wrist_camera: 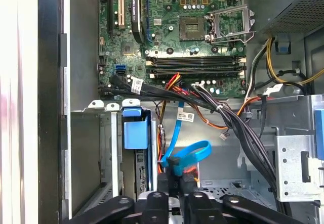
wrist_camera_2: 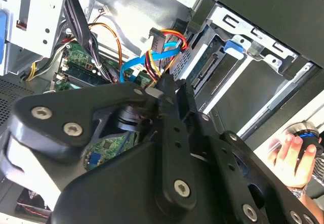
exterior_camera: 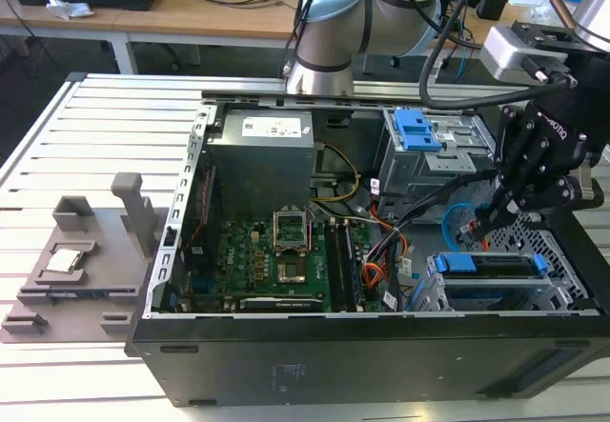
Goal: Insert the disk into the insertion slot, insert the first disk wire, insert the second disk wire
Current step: 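Insert the first disk wire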
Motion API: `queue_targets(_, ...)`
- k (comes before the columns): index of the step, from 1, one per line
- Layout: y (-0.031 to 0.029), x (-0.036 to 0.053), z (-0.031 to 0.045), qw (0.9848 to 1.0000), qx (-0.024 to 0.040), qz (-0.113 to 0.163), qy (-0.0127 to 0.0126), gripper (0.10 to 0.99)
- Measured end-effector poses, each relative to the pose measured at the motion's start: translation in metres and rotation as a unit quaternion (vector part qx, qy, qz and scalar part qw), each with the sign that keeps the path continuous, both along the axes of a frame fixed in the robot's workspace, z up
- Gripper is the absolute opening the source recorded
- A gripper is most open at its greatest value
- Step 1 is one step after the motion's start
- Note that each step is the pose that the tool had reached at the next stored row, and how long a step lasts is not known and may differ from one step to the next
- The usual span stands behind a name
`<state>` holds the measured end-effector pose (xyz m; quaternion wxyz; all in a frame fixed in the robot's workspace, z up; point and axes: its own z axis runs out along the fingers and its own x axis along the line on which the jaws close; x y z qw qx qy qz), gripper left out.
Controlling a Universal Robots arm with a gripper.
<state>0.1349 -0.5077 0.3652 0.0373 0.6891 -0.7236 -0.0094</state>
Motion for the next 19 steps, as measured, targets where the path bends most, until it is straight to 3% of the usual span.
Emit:
queue_targets(1,0.0,0.0,0.0,1.0,0.0,0.0,0.0,0.165)
queue_targets(10,-0.0009,0.0,-0.0002,1.0,0.0001,0.0,0.0,0.161)
queue_targets(13,-0.0079,0.0001,0.0,1.0,0.0,0.0,0.0,0.161)
queue_targets(14,-0.0131,0.0,0.0,1.0,0.0,0.0,0.0,0.161)
queue_targets(19,-0.0233,0.0,-0.0001,1.0,0.0,0.0,0.0,0.161)
